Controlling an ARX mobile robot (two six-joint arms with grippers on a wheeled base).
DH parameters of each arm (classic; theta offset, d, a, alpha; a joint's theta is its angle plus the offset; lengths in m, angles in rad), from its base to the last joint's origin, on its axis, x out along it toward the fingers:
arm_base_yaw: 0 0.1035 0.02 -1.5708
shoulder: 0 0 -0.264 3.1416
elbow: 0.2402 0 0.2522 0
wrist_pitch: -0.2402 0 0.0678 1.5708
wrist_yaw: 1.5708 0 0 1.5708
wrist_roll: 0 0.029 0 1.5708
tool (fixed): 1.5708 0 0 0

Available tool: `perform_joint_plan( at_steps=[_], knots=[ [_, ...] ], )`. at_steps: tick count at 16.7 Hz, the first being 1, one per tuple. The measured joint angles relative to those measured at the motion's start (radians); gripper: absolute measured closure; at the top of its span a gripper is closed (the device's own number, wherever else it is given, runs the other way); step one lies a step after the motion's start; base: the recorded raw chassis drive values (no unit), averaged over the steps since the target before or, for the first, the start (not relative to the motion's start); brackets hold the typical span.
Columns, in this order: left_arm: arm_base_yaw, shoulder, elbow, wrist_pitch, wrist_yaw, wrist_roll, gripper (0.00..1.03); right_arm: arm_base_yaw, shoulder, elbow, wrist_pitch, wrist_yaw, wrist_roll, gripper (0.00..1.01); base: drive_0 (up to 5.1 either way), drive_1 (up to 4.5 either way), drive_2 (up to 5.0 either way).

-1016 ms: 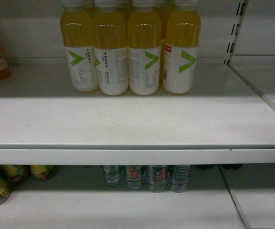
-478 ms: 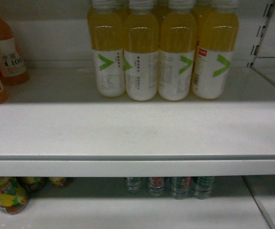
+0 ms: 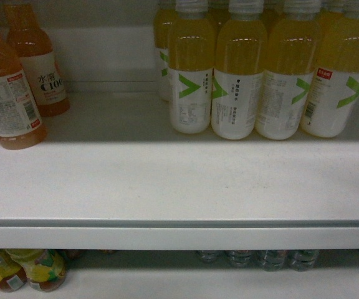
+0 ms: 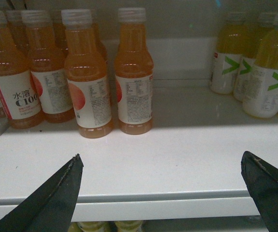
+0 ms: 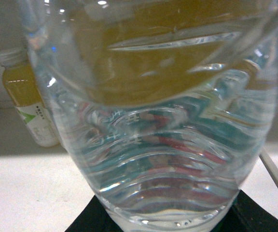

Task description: Move water from second to third shelf

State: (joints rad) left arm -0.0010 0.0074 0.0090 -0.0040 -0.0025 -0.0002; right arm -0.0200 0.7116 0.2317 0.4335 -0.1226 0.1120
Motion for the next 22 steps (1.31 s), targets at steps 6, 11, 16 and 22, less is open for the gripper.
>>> perform_joint_plan(
  at_steps=[6,11,16,22],
  knots=[
    [0.0,0.0,0.0,0.0,0.002,0.0,0.05,0.0,0.0,0.0,0.001,0.006,0.0,0.62,0.0,0.0,0.0],
    [0.0,0.0,0.0,0.0,0.003,0.0,0.05,0.0,0.0,0.0,0.001,0.01,0.0,0.62,-2.4,0.06,2.7],
    [0.0,0.0,0.0,-0.002,0.002,0.0,0.05,0.0,0.0,0.0,0.003,0.01,0.0,0.62,-4.1,0.1,4.6],
    [0.0,0.0,0.0,0.0,0.002,0.0,0.05,0.0,0.0,0.0,0.0,0.01,0.0,0.62,-4.5,1.3,3.5]
  ],
)
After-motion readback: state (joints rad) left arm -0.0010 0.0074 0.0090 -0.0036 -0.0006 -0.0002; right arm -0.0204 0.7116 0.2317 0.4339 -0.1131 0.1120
